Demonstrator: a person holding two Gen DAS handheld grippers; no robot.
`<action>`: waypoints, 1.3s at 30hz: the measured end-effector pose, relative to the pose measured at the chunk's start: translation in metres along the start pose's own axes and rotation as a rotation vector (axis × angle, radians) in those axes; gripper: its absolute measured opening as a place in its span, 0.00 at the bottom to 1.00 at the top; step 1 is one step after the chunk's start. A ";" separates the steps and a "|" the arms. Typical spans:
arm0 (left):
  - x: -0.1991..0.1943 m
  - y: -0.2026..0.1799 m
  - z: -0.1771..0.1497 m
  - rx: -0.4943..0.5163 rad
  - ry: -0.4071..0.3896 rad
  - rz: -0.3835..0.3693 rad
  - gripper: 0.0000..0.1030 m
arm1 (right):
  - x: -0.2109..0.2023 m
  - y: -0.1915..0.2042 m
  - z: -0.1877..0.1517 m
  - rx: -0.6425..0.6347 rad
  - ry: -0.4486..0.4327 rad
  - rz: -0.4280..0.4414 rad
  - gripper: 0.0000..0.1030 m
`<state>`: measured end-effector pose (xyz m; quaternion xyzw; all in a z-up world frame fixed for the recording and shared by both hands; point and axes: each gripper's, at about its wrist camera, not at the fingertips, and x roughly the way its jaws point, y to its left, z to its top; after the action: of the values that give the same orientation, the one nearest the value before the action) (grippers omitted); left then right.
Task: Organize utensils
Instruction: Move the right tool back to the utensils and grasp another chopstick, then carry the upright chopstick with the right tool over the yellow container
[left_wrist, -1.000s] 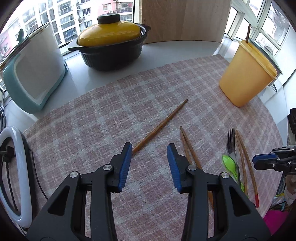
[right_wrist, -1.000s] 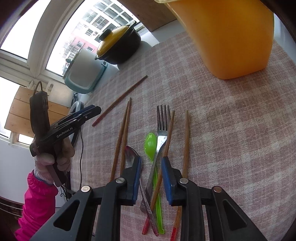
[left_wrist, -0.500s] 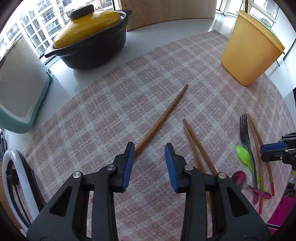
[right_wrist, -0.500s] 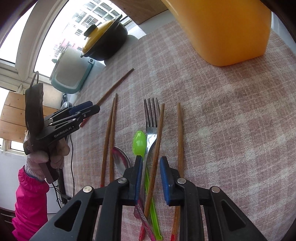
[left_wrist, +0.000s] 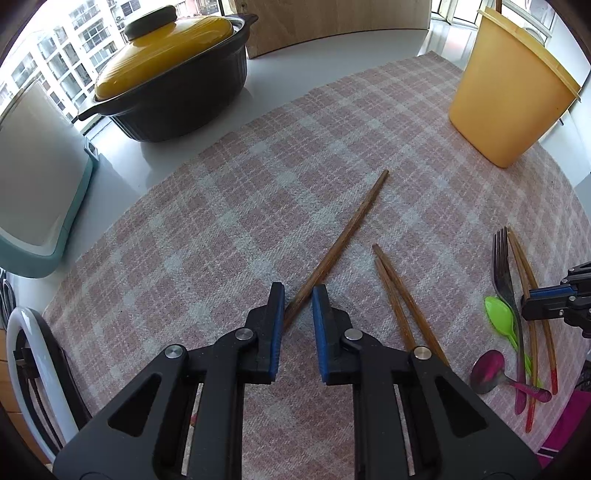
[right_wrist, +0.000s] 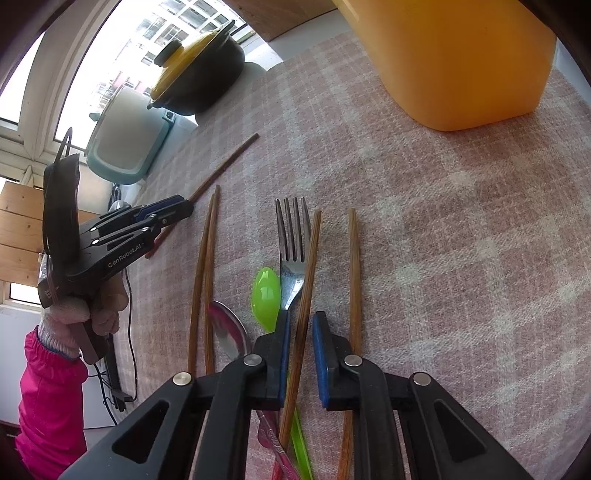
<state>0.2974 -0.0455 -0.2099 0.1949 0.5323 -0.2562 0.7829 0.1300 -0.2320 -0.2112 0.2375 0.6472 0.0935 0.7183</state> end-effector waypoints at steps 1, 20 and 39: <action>0.000 0.000 -0.001 -0.004 -0.008 0.002 0.13 | 0.000 0.000 0.000 -0.002 -0.001 0.000 0.06; -0.047 0.032 -0.052 -0.283 -0.115 -0.084 0.04 | -0.006 0.020 0.001 -0.138 -0.029 0.000 0.04; -0.124 0.005 -0.085 -0.476 -0.379 -0.100 0.04 | -0.049 0.030 -0.009 -0.279 -0.153 0.004 0.03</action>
<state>0.2008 0.0311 -0.1244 -0.0717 0.4306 -0.1941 0.8785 0.1197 -0.2253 -0.1545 0.1432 0.5709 0.1654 0.7914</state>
